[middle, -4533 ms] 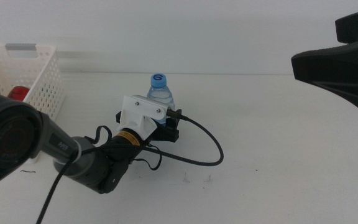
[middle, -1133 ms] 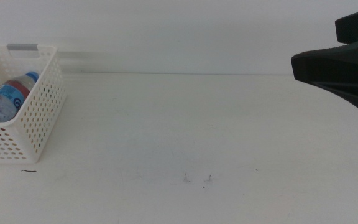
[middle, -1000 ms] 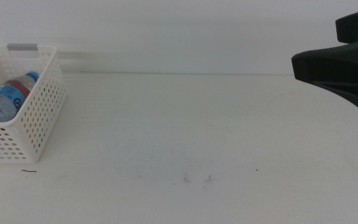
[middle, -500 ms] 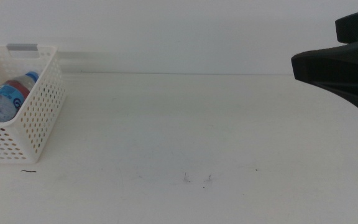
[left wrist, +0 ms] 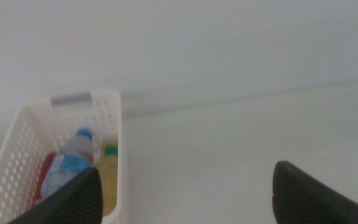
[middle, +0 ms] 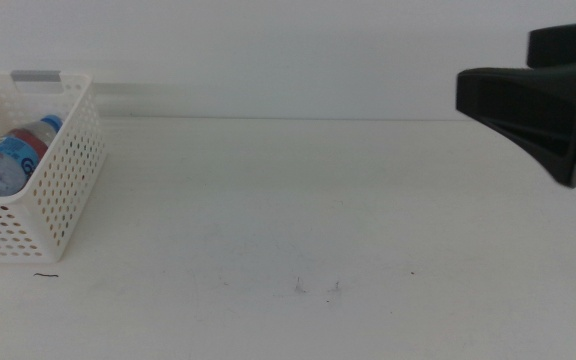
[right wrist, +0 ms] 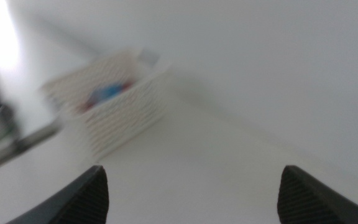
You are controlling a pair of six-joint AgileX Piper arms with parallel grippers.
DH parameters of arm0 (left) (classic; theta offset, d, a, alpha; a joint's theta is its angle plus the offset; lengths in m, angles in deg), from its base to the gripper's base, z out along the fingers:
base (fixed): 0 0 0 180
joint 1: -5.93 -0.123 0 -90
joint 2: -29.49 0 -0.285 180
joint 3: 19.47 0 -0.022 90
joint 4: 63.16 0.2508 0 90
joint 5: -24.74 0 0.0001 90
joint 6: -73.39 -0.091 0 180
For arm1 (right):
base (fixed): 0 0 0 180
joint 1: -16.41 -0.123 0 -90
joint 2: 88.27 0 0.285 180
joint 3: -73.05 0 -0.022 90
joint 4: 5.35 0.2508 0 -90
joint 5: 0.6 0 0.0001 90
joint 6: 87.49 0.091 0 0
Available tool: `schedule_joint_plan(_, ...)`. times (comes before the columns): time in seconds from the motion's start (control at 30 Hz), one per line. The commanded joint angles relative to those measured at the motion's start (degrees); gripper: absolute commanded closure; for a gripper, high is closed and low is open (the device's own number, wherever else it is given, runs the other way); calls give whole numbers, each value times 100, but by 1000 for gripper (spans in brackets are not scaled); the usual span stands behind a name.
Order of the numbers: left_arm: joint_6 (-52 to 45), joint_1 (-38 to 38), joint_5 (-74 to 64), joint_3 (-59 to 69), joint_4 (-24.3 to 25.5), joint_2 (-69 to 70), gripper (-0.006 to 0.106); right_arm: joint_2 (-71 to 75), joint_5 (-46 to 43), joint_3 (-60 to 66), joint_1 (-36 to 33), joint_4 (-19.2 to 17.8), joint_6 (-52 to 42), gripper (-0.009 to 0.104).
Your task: Use arms to grab the bottles and put them into the dustbin to the left of the table.
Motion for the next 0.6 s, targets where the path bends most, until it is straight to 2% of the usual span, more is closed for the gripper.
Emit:
schedule_joint_plan(0.0,64,7,353,370,-17,397,7,294,-1422,808,-2,-230,-51,10)
schedule_joint_plan(0.07,64,-5,727,934,-5,780,7,578,-2418,1674,55,-637,-51,10)
schedule_joint_plan(0.13,64,-79,955,1457,-19,1191,7,816,-2929,2399,149,-753,-51,10)
schedule_joint_plan(0.2,64,-180,1021,1987,5,1568,7,1086,-2975,2995,266,-794,-51,10)
schedule_joint_plan(0.23,64,-227,1035,2183,5,1719,7,1235,-2960,3292,358,-961,-51,10)
schedule_joint_plan(0.33,64,-456,1182,2855,5,2228,7,1735,-2960,4027,795,-1880,-51,10)
schedule_joint_plan(0.37,64,-552,1282,3088,-23,2394,7,1958,-2960,4219,988,-2078,-51,10)
schedule_joint_plan(0.47,64,-830,1481,3686,-297,2793,7,2644,-2960,4633,1596,-2008,-51,10)
schedule_joint_plan(0.57,64,-1060,1487,4037,-718,3103,7,3386,-2948,4907,2187,-2183,-51,10)
